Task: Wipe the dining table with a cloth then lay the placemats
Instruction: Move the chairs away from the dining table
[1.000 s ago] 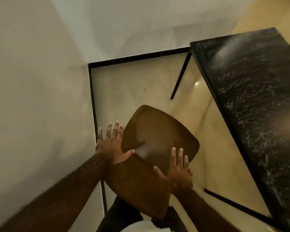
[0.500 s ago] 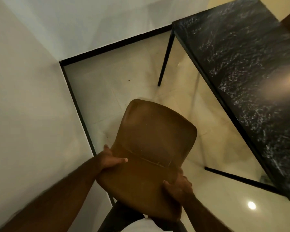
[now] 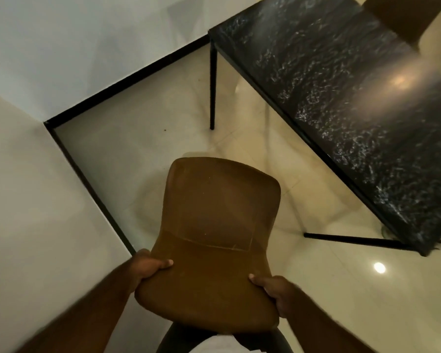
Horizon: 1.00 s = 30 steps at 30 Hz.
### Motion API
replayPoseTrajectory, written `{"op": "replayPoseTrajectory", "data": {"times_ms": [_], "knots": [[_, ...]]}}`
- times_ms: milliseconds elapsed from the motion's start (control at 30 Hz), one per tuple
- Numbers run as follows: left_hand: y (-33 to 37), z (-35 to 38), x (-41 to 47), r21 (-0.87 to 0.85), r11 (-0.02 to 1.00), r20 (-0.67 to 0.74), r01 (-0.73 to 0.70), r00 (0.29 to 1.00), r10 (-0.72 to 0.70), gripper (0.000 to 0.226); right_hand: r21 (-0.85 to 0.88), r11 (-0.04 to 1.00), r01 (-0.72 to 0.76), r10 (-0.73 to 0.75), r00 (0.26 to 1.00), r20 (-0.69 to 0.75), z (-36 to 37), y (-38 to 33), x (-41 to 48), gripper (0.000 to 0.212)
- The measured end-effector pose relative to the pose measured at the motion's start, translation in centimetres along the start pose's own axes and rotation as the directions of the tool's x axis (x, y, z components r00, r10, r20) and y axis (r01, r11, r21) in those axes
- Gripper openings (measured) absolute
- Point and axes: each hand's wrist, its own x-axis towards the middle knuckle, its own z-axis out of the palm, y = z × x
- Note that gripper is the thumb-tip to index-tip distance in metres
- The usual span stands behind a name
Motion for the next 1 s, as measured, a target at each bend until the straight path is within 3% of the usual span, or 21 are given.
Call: {"op": "replayPoseTrajectory", "data": {"times_ms": [233, 600, 833, 1000], "knots": [[5.5, -1.5, -0.8, 0.163, 0.983, -0.084, -0.085, 0.991, 0.100, 0.046, -0.060, 0.988, 0.139, -0.145, 0.982, -0.120, -2.0, -2.7, -2.3, 0.057], [22.9, 0.2, -3.6, 0.444, 0.874, -0.101, -0.196, 0.959, 0.266, 0.062, 0.170, 0.966, 0.196, -0.171, 0.974, -0.151, -8.1, -7.1, -3.0, 0.058], [34.2, 4.6, -4.3, 0.524, 0.803, -0.058, -0.282, 0.930, 0.364, 0.065, 0.291, 0.921, 0.258, -0.206, 0.959, -0.195, -14.2, -11.1, -1.9, 0.056], [40.4, 6.7, -3.2, 0.589, 0.745, -0.014, -0.314, 0.918, 0.397, 0.066, 0.374, 0.900, 0.225, -0.158, 0.967, -0.201, -16.5, -14.0, -0.6, 0.061]]}}
